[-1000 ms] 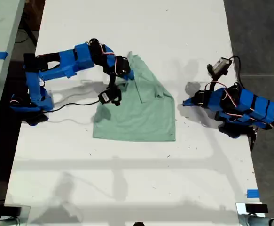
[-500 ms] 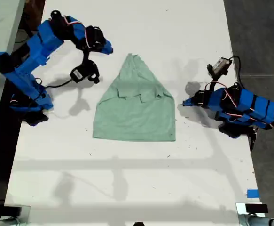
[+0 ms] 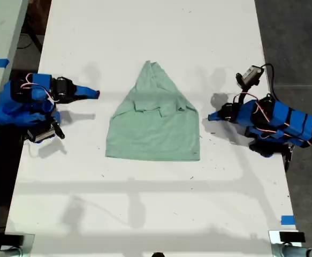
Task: Fold t shirt
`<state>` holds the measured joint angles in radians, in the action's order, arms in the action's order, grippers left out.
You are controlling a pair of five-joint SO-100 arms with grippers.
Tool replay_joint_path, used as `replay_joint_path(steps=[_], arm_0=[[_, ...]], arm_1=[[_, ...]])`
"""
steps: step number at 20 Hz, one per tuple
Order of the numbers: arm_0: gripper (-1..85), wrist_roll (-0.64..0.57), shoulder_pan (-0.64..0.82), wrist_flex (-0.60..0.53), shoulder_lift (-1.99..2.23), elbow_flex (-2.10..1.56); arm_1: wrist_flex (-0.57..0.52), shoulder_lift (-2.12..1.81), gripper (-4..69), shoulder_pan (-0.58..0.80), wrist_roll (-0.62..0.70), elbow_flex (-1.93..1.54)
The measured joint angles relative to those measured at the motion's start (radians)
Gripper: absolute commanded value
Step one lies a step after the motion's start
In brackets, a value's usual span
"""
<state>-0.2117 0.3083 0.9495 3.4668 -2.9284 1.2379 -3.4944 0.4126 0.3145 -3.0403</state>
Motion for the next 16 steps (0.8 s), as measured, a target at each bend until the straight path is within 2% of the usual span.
replay_joint_path(steps=[3, 16], arm_0=[[-0.1, -0.003, 0.006, 0.005, 0.109, -0.232], [-0.1, -0.017, -0.006, -0.017, 0.135, -0.268]], arm_1=[[0.000, 0.000, 2.1, 0.000, 0.000, 0.000], [0.003, 0.000, 2.1, 0.000, -0.009, 0.000]])
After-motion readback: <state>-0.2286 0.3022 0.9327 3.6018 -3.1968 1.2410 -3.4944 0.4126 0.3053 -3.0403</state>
